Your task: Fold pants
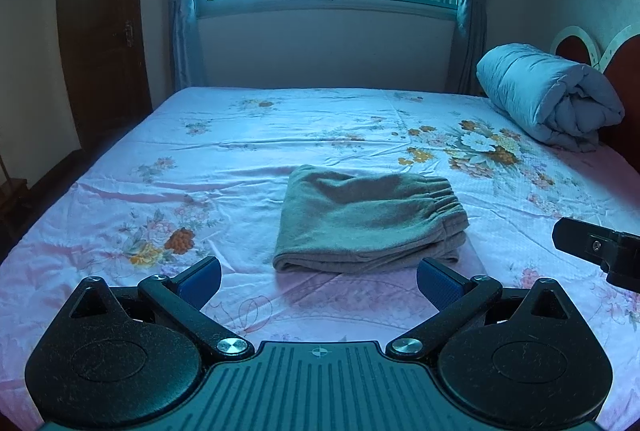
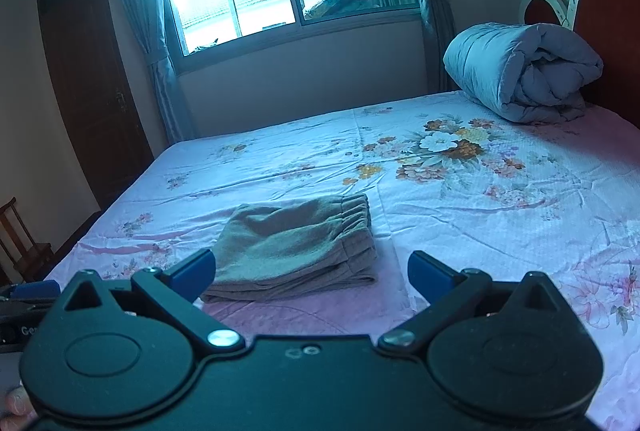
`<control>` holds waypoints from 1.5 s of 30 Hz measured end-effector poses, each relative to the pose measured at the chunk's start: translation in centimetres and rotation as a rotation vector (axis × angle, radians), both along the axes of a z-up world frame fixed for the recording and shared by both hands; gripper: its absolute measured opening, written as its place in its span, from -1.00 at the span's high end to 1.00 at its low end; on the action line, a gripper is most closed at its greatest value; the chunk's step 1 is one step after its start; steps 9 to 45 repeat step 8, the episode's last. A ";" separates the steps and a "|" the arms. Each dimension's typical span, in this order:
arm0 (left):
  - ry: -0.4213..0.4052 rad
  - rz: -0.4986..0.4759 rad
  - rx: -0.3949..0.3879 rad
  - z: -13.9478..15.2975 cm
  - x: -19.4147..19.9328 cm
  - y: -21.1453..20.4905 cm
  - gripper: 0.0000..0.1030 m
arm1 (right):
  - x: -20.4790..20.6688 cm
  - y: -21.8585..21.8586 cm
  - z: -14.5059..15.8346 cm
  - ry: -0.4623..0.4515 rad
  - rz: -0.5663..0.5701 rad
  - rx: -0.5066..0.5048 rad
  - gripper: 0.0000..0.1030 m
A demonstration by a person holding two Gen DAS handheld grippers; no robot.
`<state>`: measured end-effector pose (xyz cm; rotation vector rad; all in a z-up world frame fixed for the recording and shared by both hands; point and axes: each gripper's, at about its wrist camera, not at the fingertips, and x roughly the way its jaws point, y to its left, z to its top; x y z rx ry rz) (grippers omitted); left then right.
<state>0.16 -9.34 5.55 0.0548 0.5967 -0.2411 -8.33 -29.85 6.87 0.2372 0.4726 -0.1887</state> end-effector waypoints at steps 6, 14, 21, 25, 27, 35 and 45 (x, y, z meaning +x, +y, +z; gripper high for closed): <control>-0.038 -0.026 -0.032 -0.1 0.1 -0.3 -0.99 | 0.3 -0.2 -0.2 0.005 -0.005 0.011 -0.88; -0.033 -0.021 -0.029 -0.2 0.4 -0.7 -1.00 | 0.5 -0.3 -0.3 0.007 -0.006 0.008 -0.88; -0.033 -0.021 -0.029 -0.2 0.4 -0.7 -1.00 | 0.5 -0.3 -0.3 0.007 -0.006 0.008 -0.88; -0.033 -0.021 -0.029 -0.2 0.4 -0.7 -1.00 | 0.5 -0.3 -0.3 0.007 -0.006 0.008 -0.88; -0.033 -0.021 -0.029 -0.2 0.4 -0.7 -1.00 | 0.5 -0.3 -0.3 0.007 -0.006 0.008 -0.88; -0.033 -0.021 -0.029 -0.2 0.4 -0.7 -1.00 | 0.5 -0.3 -0.3 0.007 -0.006 0.008 -0.88; -0.033 -0.021 -0.029 -0.2 0.4 -0.7 -1.00 | 0.5 -0.3 -0.3 0.007 -0.006 0.008 -0.88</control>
